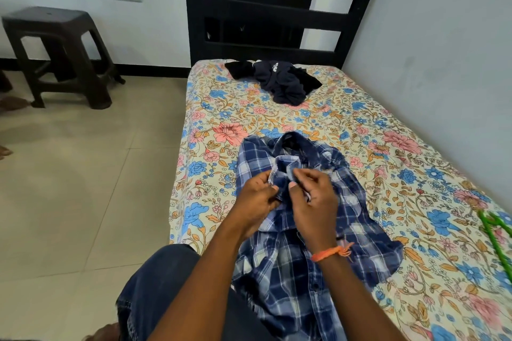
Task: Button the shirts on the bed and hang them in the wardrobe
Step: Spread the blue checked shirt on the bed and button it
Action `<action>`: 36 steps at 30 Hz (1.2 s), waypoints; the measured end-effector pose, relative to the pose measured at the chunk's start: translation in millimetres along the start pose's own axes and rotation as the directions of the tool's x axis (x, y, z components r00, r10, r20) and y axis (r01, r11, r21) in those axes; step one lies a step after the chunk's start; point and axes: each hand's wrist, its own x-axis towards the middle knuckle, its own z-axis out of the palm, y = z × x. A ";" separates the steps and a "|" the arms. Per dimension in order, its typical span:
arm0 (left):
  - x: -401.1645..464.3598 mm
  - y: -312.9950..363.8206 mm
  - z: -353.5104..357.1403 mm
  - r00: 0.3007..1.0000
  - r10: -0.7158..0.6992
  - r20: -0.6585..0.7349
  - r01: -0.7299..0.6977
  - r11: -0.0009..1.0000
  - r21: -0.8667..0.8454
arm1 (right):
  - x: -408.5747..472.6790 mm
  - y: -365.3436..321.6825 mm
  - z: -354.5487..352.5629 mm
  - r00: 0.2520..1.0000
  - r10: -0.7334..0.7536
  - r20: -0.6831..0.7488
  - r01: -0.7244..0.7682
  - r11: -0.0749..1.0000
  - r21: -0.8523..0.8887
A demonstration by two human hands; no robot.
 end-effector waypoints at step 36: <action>-6.6 -4.3 -0.9 0.936 0.351 0.010 -0.295 0.771 0.565 | 0.4 15.0 -6.9 0.942 0.335 -0.027 -0.322 0.923 0.210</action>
